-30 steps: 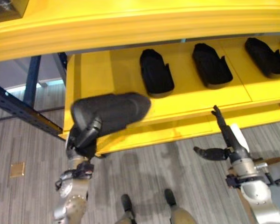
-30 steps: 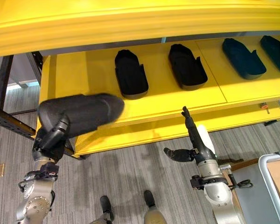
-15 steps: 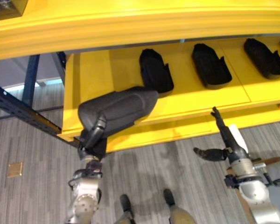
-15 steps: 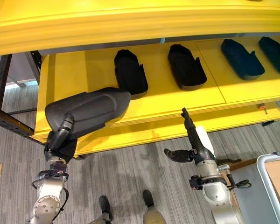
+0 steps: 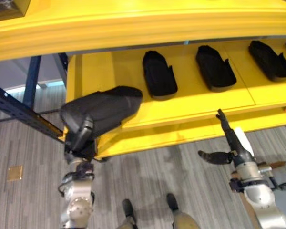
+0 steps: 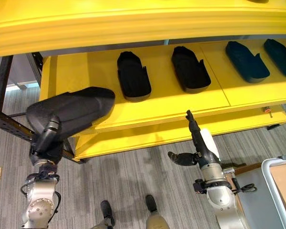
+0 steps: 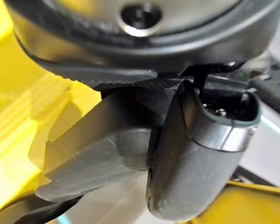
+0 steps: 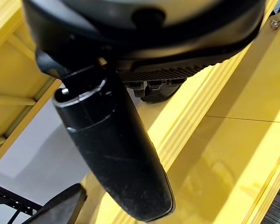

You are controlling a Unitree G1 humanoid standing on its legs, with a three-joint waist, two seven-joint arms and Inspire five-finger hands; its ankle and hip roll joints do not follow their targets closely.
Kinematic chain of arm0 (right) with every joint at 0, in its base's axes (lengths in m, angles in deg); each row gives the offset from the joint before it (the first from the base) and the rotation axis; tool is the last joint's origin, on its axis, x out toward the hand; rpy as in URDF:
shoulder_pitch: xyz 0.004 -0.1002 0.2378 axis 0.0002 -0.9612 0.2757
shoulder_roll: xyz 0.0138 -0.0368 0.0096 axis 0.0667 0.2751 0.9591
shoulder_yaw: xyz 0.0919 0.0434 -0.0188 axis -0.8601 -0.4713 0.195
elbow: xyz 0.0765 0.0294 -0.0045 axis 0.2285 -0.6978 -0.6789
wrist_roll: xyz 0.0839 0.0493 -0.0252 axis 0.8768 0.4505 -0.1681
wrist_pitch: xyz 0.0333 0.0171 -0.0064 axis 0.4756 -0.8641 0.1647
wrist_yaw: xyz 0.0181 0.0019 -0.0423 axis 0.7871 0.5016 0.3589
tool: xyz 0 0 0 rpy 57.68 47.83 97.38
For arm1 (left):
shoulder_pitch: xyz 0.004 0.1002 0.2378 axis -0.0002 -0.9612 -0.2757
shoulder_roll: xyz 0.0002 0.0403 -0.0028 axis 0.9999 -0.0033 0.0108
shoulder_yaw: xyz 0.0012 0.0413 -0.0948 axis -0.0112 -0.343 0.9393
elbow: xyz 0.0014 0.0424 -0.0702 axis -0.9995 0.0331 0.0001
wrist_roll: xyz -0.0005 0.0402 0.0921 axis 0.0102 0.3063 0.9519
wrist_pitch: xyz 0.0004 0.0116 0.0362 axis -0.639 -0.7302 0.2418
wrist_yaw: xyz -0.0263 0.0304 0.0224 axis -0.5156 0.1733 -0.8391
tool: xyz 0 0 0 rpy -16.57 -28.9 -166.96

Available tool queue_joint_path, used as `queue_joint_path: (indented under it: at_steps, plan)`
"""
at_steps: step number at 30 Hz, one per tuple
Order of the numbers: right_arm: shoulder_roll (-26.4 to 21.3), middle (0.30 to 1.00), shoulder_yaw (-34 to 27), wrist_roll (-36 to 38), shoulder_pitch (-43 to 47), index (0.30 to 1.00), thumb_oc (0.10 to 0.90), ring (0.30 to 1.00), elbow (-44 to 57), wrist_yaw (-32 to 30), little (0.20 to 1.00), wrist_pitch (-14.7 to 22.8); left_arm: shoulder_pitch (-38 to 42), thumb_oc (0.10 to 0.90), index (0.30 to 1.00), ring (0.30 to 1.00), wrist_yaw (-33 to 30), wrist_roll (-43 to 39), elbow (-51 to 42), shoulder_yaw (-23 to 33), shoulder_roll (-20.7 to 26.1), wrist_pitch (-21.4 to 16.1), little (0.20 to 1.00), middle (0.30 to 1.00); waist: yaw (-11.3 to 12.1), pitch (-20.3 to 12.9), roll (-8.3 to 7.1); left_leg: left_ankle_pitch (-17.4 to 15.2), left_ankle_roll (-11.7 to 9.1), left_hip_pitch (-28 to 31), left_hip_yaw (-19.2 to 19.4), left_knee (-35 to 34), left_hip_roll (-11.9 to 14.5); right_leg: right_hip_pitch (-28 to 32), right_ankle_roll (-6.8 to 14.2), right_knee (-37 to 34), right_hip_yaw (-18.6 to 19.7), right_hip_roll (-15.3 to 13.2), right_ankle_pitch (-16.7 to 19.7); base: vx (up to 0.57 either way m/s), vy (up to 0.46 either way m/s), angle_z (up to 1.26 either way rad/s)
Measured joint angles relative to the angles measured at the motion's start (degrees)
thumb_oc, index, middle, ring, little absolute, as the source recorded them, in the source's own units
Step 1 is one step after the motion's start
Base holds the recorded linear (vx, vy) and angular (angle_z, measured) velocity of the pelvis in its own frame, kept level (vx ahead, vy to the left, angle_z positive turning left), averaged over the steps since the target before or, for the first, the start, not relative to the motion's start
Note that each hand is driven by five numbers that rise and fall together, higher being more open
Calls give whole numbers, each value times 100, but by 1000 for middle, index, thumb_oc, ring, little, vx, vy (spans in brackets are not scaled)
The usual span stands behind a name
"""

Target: Move parts from the plastic box to the shelf.

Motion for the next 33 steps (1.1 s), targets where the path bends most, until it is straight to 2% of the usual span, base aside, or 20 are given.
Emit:
queue_joint_path:
  at_steps: [3, 13, 16, 21, 24, 25, 33]
  plan:
    - [1, 1000, 0, 1, 11, 1000, 900, 1000, 0, 0, 1000, 0, 37, 400, 300, 300, -57, 15, -16, 99, 0, -135, 300, 300, 5, -1, -14, 0, 0, 10, -1, 0, -2, 13, 0, 0, -2, -3, 0, 0, 0, 0]
    - [0, 1000, 1, 1, 9, 1000, 900, 1000, 0, 1, 1000, 0, 46, 400, 300, 300, -372, 414, -32, 158, 0, -150, 300, 300, 14, 2, -20, -61, 42, 82, -2, -2, 0, 88, -4, -4, -2, -2, -6, 0, 0, 0]
    - [-1, 1000, 1, 2, 9, 1000, 900, 1000, 0, 1, 1000, 1, 75, 400, 300, 300, -637, 874, -30, 284, 89, -150, 300, 300, 4, 2, -20, -37, 5, 79, 0, -1, 2, 84, -5, -2, 0, 1, -7, 0, 0, 0]
    - [-2, 1000, 1, 9, 8, 1000, 900, 1000, 0, 1, 1000, 7, 91, 400, 300, 300, -900, 1601, -27, 331, 722, -143, 300, 300, 1, 0, -22, -30, -2, 81, 4, -1, 4, 84, -5, -1, 1, 2, -6, 0, 0, 0]
    - [-7, 1000, 1, 16, 5, 1000, 900, 1000, 0, 2, 1000, 10, 135, 400, 300, 300, -1064, 2267, -26, 446, 1064, -96, 300, 300, -1, -1, -24, -30, -3, 83, 9, -1, 4, 83, -5, -1, 4, 2, -6, 0, 0, 0]
    - [-26, 1000, 1, 25, -8, 1000, 900, 1000, 0, 3, 1000, 18, 227, 400, 300, 300, -1235, 2790, -29, 595, 1229, -87, 300, 300, 0, -1, -25, -31, -3, 86, 13, -1, 4, 86, -5, -1, 5, 1, -6, 0, 0, 0]
    - [-100, 1000, 0, 124, -35, 1000, 900, 1000, 0, 3, 1000, 57, 300, 400, 300, 300, -1807, 4189, -241, 893, 1423, -23, 300, 300, 6, -3, -38, -31, -3, 83, 13, -1, 7, 84, -5, -1, 4, 4, -6, 0, 0, 0]
